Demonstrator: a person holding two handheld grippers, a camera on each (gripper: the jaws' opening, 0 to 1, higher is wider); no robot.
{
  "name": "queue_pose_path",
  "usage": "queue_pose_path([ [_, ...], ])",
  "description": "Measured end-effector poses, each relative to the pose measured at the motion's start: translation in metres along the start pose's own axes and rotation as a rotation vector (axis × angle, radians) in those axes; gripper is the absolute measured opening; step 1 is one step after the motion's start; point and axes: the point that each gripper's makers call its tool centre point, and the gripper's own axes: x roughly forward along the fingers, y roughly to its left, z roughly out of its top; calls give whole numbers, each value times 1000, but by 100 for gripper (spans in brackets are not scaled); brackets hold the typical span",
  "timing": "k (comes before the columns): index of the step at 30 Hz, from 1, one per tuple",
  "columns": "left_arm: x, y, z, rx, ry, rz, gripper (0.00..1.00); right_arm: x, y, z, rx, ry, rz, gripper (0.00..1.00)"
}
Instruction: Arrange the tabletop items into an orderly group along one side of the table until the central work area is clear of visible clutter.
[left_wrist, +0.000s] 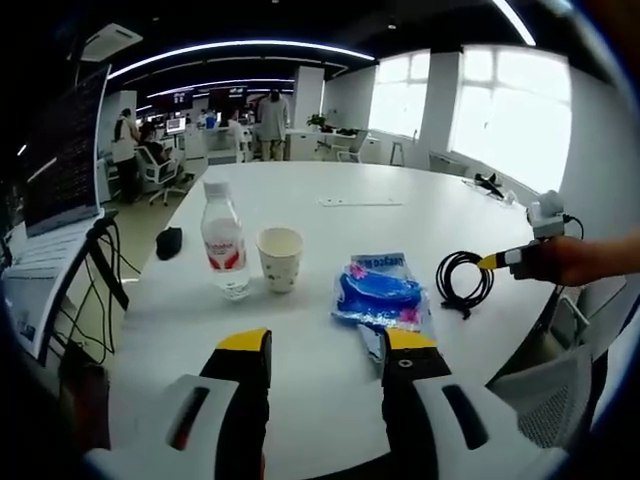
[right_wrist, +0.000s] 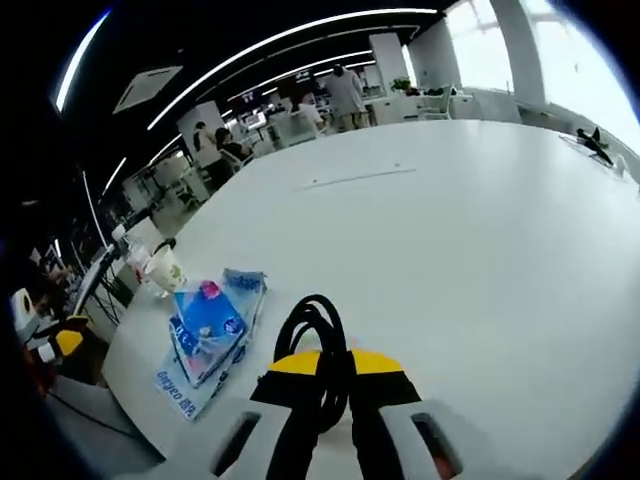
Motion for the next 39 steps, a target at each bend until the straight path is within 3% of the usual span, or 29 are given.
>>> queue_pose_path([
  [20, -1, -5, -5, -1, 12, -2, 42, 14, -6, -17, -204, 102, -58, 6],
  [30, -1, -6, -4, 0, 12, -9, 42, 19, -9, -19, -232, 139, -79, 2],
  [39, 2, -11, -1, 16, 14, -23, 42, 13, -15, -11, -222, 110, -79, 0],
])
